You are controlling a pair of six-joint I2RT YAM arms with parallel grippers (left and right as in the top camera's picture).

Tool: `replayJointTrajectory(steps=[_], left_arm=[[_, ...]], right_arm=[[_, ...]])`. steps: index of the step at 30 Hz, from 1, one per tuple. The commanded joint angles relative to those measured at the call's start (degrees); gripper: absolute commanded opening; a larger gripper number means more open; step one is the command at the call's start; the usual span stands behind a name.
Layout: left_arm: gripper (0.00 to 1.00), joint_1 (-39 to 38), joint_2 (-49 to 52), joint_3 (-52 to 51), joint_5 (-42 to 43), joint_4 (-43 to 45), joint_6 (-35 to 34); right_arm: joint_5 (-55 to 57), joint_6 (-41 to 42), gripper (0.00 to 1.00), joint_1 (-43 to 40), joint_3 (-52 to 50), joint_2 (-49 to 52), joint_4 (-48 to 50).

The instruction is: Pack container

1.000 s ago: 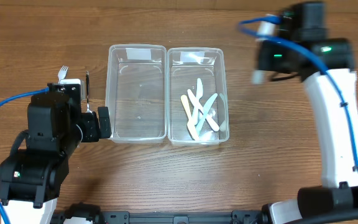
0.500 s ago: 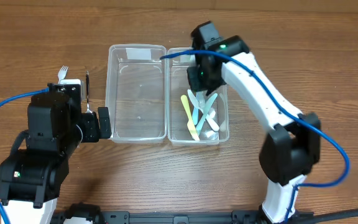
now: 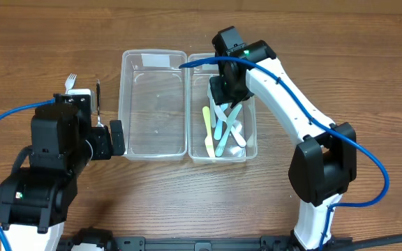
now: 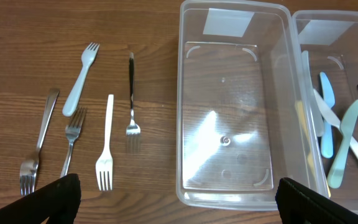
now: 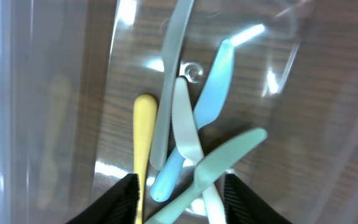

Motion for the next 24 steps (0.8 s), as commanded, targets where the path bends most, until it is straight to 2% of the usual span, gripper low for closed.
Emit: replayJointTrajectory(steps=[1,3,5,6,12,15,18,21,24], left_arm=[[1.0,0.31,-0.24,1.22,-0.35,-0.46,0.7],[1.0,0.31,-0.35,1.25,-0.33,-1.2,0.68],[1.0,0.31,-0.35,1.73,-0.37,-2.84,0.61],[1.0,0.31,-0.35,2.23,-0.7,-3.74,-0.04],[1.0,0.31,0.52,7.65,-5.05,-4.87,-2.86],[1.0,0.31,2.34,8.72,-7.3,-4.83,-3.06],[1.0,0.35,5.64,8.76,-9.07,-4.68,-3.52],[1.0,1.16,9.57,8.85,-9.7,-2.67,-3.93],[1.0,5.88,14.6,12.15,-9.55,-0.92,-4.57]], right_arm=[[9.27,2.6,0.63,-0.76,8.5,-11.32,-0.52],[12.17,2.58,0.76,-2.89,11.21,-15.87,-1.16],[12.85,3.06,0.95,-7.91,11.96,-21.86,-2.21],[12.83,4.13,1.0,-10.62,11.96,-24.11,-3.43],[4.61,5.62,1.0,-31.41,11.23,-31.95,-17.68],[3.23,5.66,1.0,-34.27,6.82,-33.64,-19.91],[2.1,5.62,1.0,-34.16,-5.01,-38.66,-17.7],[0.66,5.35,1.0,-33.48,-21.94,-46.12,-12.04],[-0.39,4.94,1.0,-32.68,-35.34,-49.96,-7.15]])
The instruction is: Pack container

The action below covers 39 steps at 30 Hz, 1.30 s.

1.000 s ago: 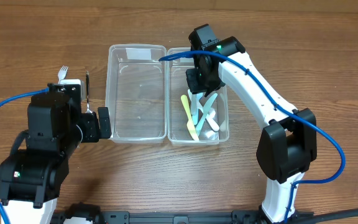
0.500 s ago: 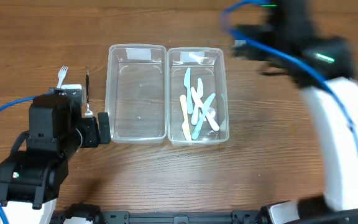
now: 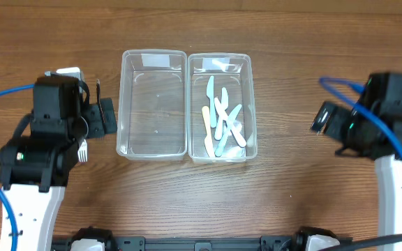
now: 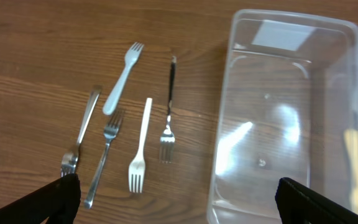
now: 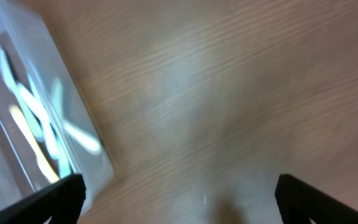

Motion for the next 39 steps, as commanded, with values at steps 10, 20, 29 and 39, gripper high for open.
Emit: replayJointTrajectory(steps=[10,20,29,39], left_arm=[[1.0,12.79,26.58,13.09,8.02,2.27,1.99],[1.0,12.7,43.54,13.09,9.31,5.53,4.11],[0.98,9.22,55.12,12.98,10.86,8.35,6.8],[0.94,8.0,60.61,12.83,10.86,8.02,6.67]], right_arm=[[-2.75,-0.33,1.0,0.66,-9.25,-1.36,5.42],[-2.75,-0.76,1.0,0.66,-9.25,-1.36,5.49],[-2.75,-1.01,1.0,0.66,-9.27,-1.36,5.44],[-2.75,-1.18,1.0,0.66,-9.27,-1.36,5.49]])
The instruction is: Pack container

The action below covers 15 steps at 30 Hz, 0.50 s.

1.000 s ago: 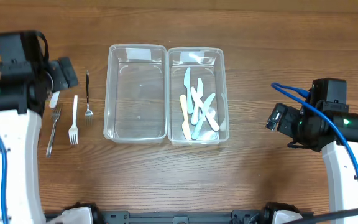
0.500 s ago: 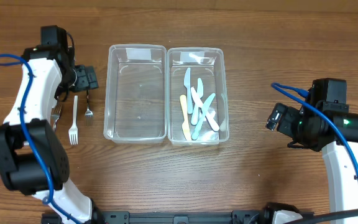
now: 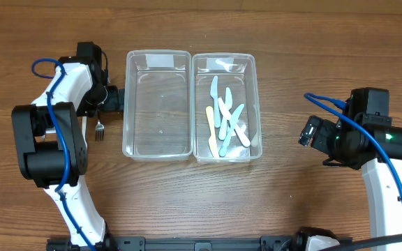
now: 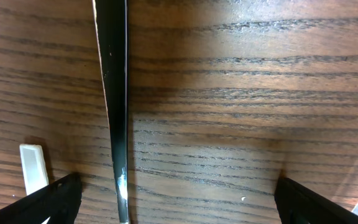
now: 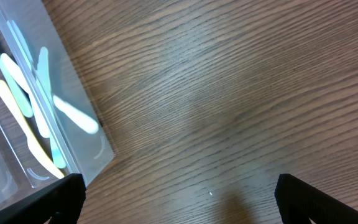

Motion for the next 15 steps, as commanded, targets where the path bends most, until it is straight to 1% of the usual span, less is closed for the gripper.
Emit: replayJointTrajectory(steps=[1,4,9,10,11,12,13,15], left_arm=[[0.92,-0.42,2.56,0.22,0.5,-0.59,0.66],[0.73,-0.42,2.56,0.22,0.48,-1.33,0.68],[0.48,-0.42,2.56,0.22,0.48,-1.68,0.66],[0.4,-0.42,2.56,0.22,0.48,-1.68,0.66],[0.36,-0.42,2.56,0.22,0.48,-1.73,0.68],[0.36,-0.42,2.56,0.22,0.48,-1.84,0.66],[0.3,-0.42,2.56,0.22,0.48,-1.86,0.68],[0.22,-0.42,2.56,0.22,0.48,-1.86,0.68]], right_arm=[[-0.13,-0.48,1.0,0.26,-0.04,-0.37,0.24],[-0.13,-0.48,1.0,0.26,-0.04,-0.37,0.26],[-0.11,-0.5,1.0,0.26,-0.02,-0.37,0.22],[-0.13,-0.68,1.0,0.26,-0.02,-0.37,0.2],[-0.13,-0.68,1.0,0.26,-0.04,-0.37,0.22],[-0.11,-0.68,1.0,0.26,-0.04,-0.37,0.2],[-0.11,-0.68,1.0,0.26,-0.04,-0.37,0.2],[-0.11,-0.68,1.0,0.26,-0.04,-0.37,0.2]])
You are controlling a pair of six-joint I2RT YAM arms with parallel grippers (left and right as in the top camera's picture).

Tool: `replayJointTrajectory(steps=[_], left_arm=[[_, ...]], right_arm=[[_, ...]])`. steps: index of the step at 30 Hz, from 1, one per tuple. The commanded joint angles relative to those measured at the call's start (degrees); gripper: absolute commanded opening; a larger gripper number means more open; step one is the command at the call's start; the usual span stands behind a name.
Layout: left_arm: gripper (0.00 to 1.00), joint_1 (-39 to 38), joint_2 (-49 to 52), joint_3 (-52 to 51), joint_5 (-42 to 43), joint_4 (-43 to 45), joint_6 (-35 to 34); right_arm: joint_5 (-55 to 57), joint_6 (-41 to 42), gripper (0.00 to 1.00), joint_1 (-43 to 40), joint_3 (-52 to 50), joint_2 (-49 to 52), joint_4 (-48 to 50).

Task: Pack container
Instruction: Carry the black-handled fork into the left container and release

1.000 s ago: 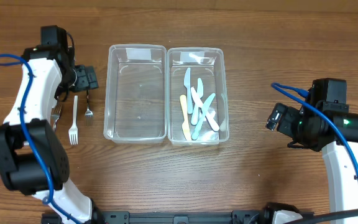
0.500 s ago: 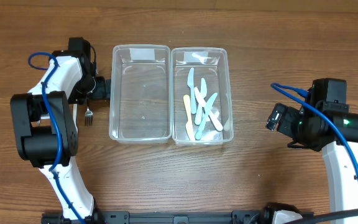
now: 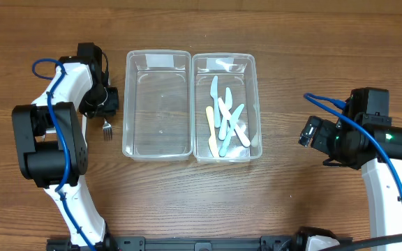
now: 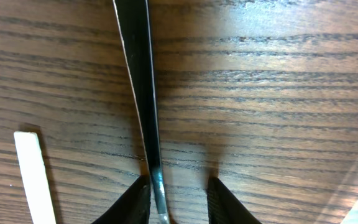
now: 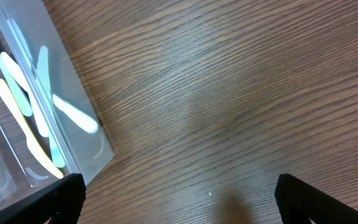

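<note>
A black-handled fork (image 4: pixel 143 93) lies on the wood left of the empty clear left container (image 3: pixel 125 104); its tines (image 3: pixel 107 130) show below my left arm. My left gripper (image 4: pixel 177 202) is low over it, one finger on each side of the handle. The left finger (image 4: pixel 132 202) touches the handle and a gap shows before the right one. The clear right container (image 3: pixel 255 104) holds several pastel plastic knives (image 3: pixel 225 118). My right gripper (image 5: pixel 179 199) hangs open and empty over bare table to the right of it.
A white fork handle (image 4: pixel 35 174) lies just left of the black one. The left container's corner is close on the right. The other forks are hidden under my left arm (image 3: pixel 68 77). The right container's corner (image 5: pixel 98 149) shows in the right wrist view.
My left gripper's fingers, wide apart at the frame edges before, now stand narrow around the black fork handle. The fork has shifted slightly right. The right arm has not moved.
At first my right gripper was inside the right container above the knives while my left hovered high over several forks. Then the right arm stood withdrawn to the table's right. Later the left gripper was down at the black-handled fork, wide open, and now narrowed around it.
</note>
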Motion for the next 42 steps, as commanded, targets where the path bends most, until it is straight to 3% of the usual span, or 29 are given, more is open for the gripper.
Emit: replayJointTrajectory(steps=[1,7,12,19,23,26,32,37,41,42], left_arm=[[0.15,-0.37,2.51,0.15,0.57,-0.2,0.28],[0.04,-0.37,2.51,0.15,0.57,-0.2,0.26],[0.04,-0.37,1.81,0.28,0.57,-0.26,0.2],[0.04,-0.83,-13.18,7.3,0.39,-7.72,-2.16],[0.04,-7.8,-25.92,12.17,-2.62,-10.56,-5.07],[0.04,-15.17,-29.0,12.2,-5.6,-10.54,-7.65],[0.04,-24.15,-20.15,7.34,-4.46,-6.34,-11.41],[0.04,-24.48,-9.14,6.29,-0.33,-5.16,-11.34],[0.04,-24.48,-5.97,6.29,0.15,-4.48,-11.32],[0.29,-24.48,-6.14,6.45,0.11,-4.09,-11.13]], right_arm=[[-0.11,-0.31,1.0,0.26,-0.04,-0.37,0.2],[-0.09,-0.31,1.0,0.26,-0.04,-0.37,0.22],[-0.09,-0.31,1.0,0.26,-0.04,-0.37,0.22],[-0.11,-0.31,1.0,0.26,-0.02,-0.37,0.2],[-0.15,-0.28,1.0,0.26,-0.04,-0.37,0.22],[-0.2,-0.28,1.0,0.26,-0.04,-0.37,0.17],[-0.59,-0.28,1.0,0.26,-0.02,-0.37,-0.13],[-0.63,-0.26,1.0,0.26,-0.02,-0.37,-0.26],[-0.76,-0.26,1.0,0.26,-0.02,-0.37,-0.48],[-1.01,-0.28,1.0,0.26,-0.02,-0.37,-0.48]])
